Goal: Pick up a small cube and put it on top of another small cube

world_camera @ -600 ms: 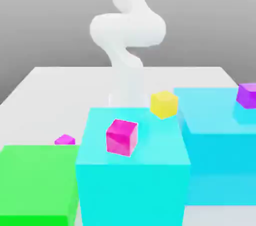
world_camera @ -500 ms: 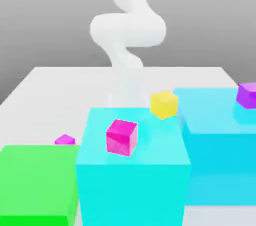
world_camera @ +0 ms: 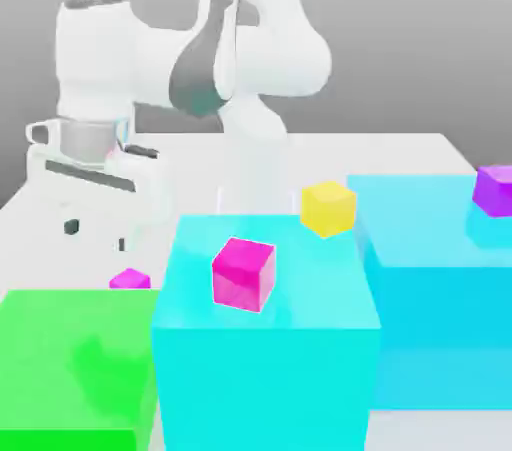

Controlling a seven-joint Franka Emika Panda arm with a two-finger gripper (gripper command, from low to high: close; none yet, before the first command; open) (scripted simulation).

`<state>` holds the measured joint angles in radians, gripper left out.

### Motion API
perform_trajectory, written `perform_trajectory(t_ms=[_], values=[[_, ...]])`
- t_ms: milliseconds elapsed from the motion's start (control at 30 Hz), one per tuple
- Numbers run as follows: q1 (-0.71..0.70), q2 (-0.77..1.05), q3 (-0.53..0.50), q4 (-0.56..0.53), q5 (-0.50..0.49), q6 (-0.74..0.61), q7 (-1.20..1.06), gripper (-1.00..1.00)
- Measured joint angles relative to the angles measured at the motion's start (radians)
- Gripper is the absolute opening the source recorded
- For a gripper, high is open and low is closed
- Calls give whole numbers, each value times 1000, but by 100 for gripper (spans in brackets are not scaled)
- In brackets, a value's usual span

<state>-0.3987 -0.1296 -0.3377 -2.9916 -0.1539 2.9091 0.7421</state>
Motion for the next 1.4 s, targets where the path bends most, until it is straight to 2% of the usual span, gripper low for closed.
perform_trajectory(t_ms=[67, 133, 200, 267, 300, 533, 633, 733, 867, 1033, 1167, 1400], values=[[-5, 111, 15, -12, 118, 87, -88, 0], [-99, 194, 137, -4, 246, 152, -178, 0], [-221, 268, 263, 8, 278, 213, -203, 0], [-298, 340, 335, 21, 269, 272, -199, 0], [-319, 365, 353, 25, 264, 293, -197, -100], [-324, 366, 357, 26, 259, 294, -192, -100], [-264, 279, 293, 9, 236, 223, -172, -100], [-252, 173, 251, -11, 145, 137, -109, -100], [-266, 38, 259, -18, 95, 23, -95, -100], [-223, -95, 352, 110, 25, -171, -37, -100], [-145, -199, 446, 188, 63, -343, 73, -100], [10, -383, 607, 298, 201, -645, 292, -100]])
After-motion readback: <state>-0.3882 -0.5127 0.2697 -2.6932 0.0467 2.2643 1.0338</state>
